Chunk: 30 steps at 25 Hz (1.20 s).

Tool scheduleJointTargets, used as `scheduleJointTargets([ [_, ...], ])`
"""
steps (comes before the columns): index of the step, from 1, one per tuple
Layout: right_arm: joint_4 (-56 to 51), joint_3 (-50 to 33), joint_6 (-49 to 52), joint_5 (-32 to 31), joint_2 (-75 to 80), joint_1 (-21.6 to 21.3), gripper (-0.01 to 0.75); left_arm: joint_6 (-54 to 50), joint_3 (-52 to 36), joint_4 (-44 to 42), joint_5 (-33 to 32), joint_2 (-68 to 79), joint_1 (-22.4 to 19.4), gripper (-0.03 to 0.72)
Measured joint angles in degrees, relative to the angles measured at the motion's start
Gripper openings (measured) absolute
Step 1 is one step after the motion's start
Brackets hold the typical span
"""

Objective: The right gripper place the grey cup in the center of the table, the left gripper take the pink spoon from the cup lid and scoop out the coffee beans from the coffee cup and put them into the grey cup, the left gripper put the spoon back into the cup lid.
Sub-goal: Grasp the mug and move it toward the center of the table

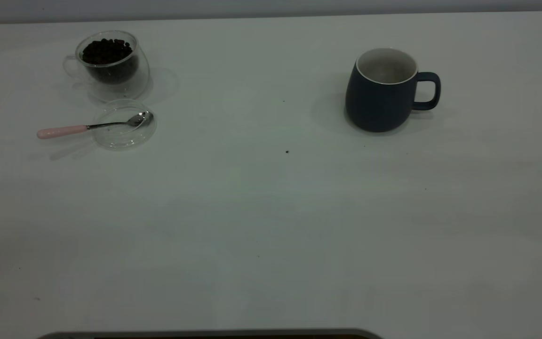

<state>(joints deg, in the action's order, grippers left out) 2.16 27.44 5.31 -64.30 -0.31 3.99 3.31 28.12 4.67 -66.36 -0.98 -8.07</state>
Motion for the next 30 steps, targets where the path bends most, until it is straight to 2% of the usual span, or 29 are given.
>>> scheduleJointTargets([
  [9,0.00,0.00,-0.86,0.00,0.55,0.00,0.514,0.00,0.00,0.00,0.00,0.00,0.00,0.462],
  [13,-1.10,0.97,-3.25,1.24,6.09,0.00,0.534,0.00,0.00,0.00,0.00,0.00,0.00,0.462],
  [18,-0.58,1.62,-8.29,10.60,18.37,0.00,0.610,0.00,0.00,0.00,0.00,0.00,0.00,0.462],
  [24,-3.26,2.68,-23.18,26.56,38.24,0.00,0.618,0.00,0.00,0.00,0.00,0.00,0.00,0.462],
  [30,-5.31,11.82,-34.84,32.57,61.36,0.00,0.610,0.00,0.00,0.00,0.00,0.00,0.00,0.462],
])
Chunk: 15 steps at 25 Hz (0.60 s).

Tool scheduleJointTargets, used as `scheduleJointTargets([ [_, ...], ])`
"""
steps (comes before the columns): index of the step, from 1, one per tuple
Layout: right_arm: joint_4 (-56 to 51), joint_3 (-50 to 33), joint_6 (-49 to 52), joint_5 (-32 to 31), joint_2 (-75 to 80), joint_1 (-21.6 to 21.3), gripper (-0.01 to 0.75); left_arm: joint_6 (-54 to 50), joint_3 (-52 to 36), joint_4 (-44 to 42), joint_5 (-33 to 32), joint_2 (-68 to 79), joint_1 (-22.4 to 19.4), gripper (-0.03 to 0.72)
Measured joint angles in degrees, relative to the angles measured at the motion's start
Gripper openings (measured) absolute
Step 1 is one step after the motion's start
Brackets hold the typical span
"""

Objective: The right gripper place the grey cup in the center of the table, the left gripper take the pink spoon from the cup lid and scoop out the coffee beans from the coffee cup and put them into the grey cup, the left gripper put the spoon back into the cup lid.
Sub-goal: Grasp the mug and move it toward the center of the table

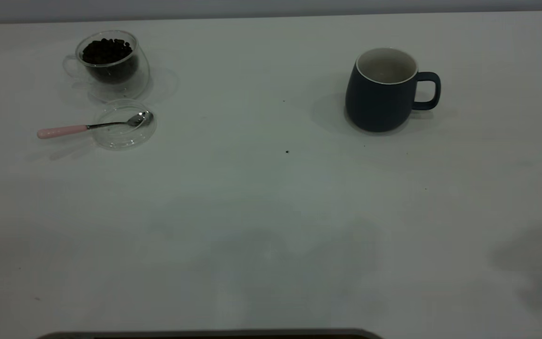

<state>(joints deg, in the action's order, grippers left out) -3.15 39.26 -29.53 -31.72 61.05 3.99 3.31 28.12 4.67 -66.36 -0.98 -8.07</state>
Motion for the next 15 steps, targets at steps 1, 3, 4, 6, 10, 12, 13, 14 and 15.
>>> scheduleJointTargets([
  [1,-0.12,1.59,-1.20,0.29,3.21,0.00,0.606,0.00,0.00,0.00,0.00,0.00,0.00,0.462],
  [3,-0.30,5.02,-4.22,1.52,10.73,0.00,0.598,0.00,0.00,0.00,0.00,0.00,0.00,0.462],
  [4,-0.30,6.35,-5.99,2.51,13.77,0.00,0.594,0.00,0.00,0.00,0.00,0.00,0.00,0.462],
  [6,-0.30,7.85,-10.28,7.11,20.78,0.00,0.589,0.00,0.00,0.00,0.00,0.00,0.00,0.462],
  [10,-0.30,8.29,-20.13,20.05,33.08,0.00,0.588,0.00,0.00,0.00,0.00,0.00,0.00,0.462],
  [12,-0.30,8.78,-23.39,25.53,38.65,0.00,0.588,0.00,0.00,0.00,0.00,0.00,0.00,0.462],
  [13,-0.30,9.41,-24.82,27.37,41.30,0.00,0.588,0.00,0.00,0.00,0.00,0.00,0.00,0.462],
  [14,-0.30,10.16,-25.73,28.84,43.46,0.00,0.588,0.00,0.00,0.00,0.00,0.00,0.00,0.462],
  [15,-0.30,11.35,-26.51,30.35,45.96,0.00,0.588,0.00,0.00,0.00,0.00,0.00,0.00,0.462],
])
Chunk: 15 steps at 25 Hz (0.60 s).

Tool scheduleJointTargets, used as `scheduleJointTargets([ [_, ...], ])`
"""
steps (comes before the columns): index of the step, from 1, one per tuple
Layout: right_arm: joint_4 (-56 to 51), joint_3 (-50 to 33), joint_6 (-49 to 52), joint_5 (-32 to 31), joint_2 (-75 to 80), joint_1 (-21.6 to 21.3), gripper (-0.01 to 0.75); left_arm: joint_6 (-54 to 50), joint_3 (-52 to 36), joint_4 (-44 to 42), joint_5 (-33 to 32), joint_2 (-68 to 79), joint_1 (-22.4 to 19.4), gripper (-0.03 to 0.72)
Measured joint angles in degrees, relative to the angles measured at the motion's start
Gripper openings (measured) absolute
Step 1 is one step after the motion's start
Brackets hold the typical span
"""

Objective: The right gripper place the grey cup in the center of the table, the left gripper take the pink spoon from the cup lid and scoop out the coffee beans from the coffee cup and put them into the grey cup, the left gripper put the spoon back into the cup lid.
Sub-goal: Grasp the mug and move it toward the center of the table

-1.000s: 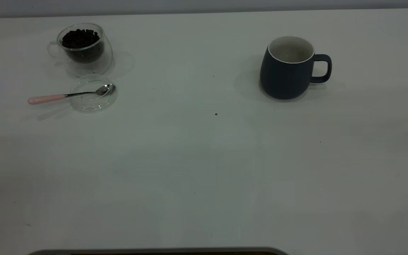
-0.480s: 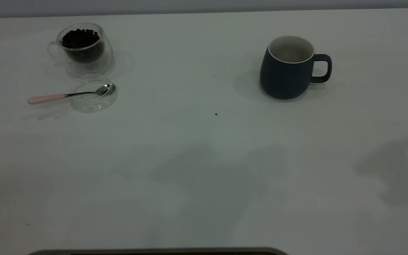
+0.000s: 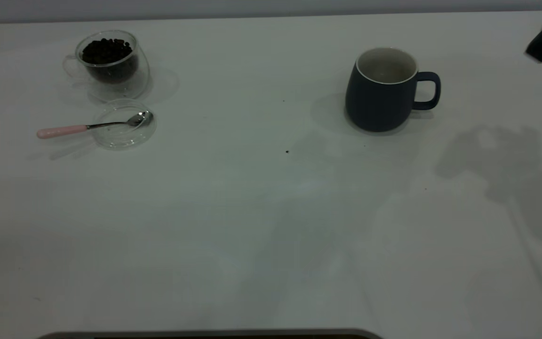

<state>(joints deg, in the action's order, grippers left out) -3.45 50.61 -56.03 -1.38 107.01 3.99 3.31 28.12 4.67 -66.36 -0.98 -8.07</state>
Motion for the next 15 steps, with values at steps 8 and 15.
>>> scheduleJointTargets([
  [8,0.05,12.97,-1.34,1.38,13.90,0.00,0.588,0.00,0.00,0.00,0.00,0.00,0.00,0.462],
  [15,-3.67,19.71,-2.15,-11.08,16.14,1.50,0.588,0.00,0.00,0.00,0.00,0.00,0.00,0.462],
])
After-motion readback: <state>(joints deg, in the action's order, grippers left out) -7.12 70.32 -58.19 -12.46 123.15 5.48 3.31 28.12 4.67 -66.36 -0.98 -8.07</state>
